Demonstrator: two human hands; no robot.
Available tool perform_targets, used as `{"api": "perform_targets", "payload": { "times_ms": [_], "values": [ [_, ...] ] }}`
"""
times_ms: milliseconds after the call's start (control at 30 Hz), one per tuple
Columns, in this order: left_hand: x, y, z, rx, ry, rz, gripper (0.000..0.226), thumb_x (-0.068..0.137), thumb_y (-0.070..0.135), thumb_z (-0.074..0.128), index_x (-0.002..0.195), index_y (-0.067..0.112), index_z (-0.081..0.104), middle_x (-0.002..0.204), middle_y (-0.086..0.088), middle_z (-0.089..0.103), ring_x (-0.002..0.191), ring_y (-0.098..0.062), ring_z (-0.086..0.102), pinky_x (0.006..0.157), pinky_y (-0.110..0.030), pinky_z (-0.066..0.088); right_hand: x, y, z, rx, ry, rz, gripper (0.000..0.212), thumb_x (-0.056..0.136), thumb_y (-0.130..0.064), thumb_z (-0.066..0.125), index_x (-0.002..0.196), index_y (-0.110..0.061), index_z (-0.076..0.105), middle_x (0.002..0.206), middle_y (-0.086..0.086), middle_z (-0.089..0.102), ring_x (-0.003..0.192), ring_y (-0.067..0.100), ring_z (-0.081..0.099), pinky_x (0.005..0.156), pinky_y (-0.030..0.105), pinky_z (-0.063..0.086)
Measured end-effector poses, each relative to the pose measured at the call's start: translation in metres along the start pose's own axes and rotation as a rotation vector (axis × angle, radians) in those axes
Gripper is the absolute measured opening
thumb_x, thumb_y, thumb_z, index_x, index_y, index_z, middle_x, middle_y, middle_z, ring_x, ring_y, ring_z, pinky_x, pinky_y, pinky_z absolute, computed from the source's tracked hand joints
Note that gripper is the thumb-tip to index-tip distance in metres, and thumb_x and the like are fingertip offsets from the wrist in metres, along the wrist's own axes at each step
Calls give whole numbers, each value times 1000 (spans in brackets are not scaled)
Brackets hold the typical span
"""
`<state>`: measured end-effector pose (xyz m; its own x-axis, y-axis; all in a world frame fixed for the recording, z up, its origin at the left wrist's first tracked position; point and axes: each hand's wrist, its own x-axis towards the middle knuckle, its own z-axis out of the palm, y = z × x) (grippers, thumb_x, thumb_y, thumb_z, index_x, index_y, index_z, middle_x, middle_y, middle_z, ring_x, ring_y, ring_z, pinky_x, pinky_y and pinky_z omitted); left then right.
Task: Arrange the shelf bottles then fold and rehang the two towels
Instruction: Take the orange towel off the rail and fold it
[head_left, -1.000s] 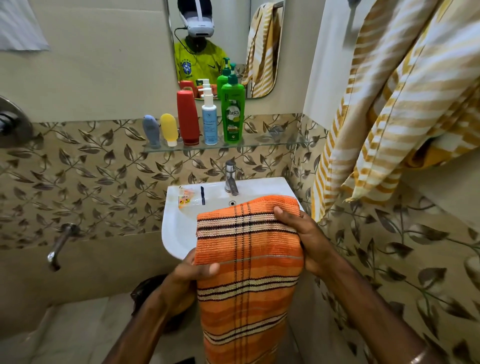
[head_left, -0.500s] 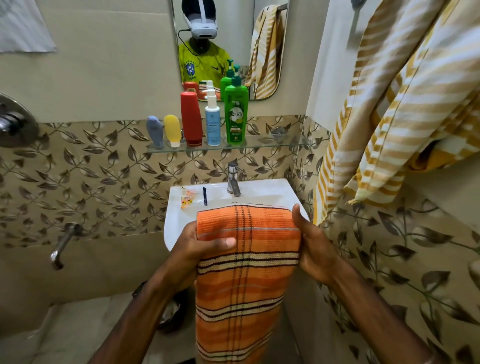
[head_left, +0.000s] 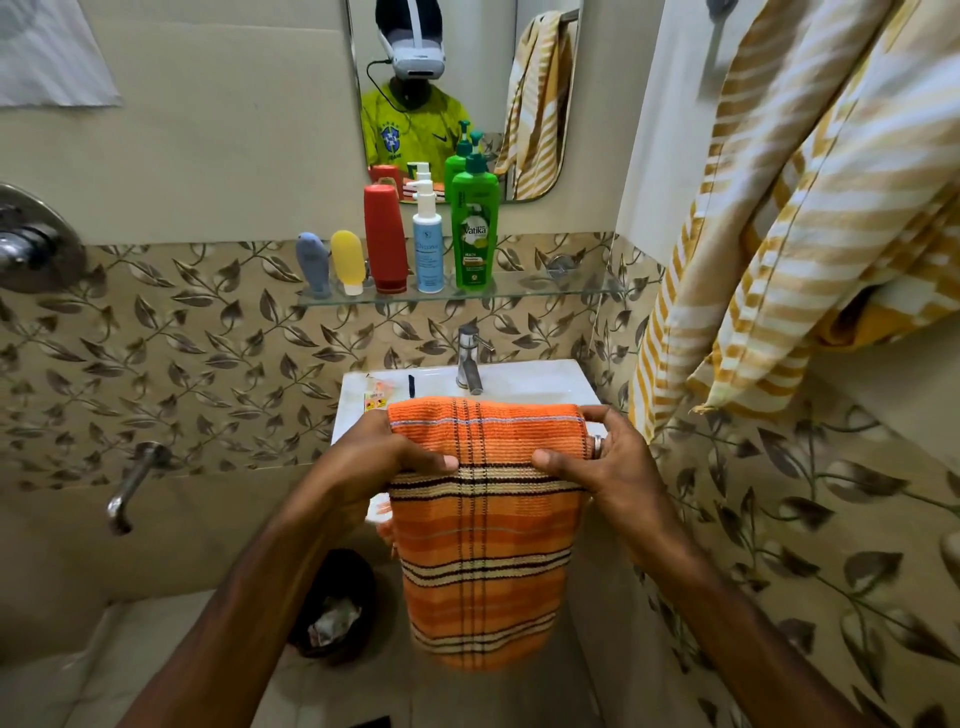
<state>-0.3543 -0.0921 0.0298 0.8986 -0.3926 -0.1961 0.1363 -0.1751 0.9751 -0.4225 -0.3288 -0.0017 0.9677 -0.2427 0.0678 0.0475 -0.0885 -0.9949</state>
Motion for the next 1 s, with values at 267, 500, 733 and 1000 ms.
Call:
{"api": "perform_targets", "payload": {
  "times_ms": [267, 500, 733, 1000],
  "values": [
    [20, 7, -11, -177, 188, -7, 67, 64, -11, 79, 123, 12, 56, 117, -9, 67, 104, -34, 68, 89, -47, 58, 9, -14, 0, -305, -91, -181, 71, 67, 4, 87, 126, -31, 67, 116, -14, 70, 108, 5, 67, 90, 30, 60],
    [30, 34, -10, 48, 23, 111, 66, 60, -17, 78, 116, 18, 70, 115, -5, 71, 108, -24, 67, 82, -34, 60, 17, -16, 1, -539, 134, -441, 52, 72, 2, 84, 112, -27, 70, 107, -5, 72, 97, 10, 68, 84, 32, 61],
    [55, 53, 5, 334, 194, 381, 52, 71, -9, 77, 112, 24, 73, 110, 4, 74, 104, -14, 69, 84, -34, 61, 39, -27, -2, -790, 422, -640, 32, 76, 2, 80, 101, -17, 72, 103, 3, 61, 98, 19, 59, 75, 25, 56],
    [111, 99, -14, 1230, 629, 916, 33, 87, 54, 64, 111, 34, 71, 75, 1, 73, 57, -19, 61, 52, -26, 49, 87, -62, -1, -1022, 787, -736, 30, 75, 7, 71, 98, -13, 69, 100, 13, 58, 84, 28, 61, 58, 25, 51]
  ]
}}
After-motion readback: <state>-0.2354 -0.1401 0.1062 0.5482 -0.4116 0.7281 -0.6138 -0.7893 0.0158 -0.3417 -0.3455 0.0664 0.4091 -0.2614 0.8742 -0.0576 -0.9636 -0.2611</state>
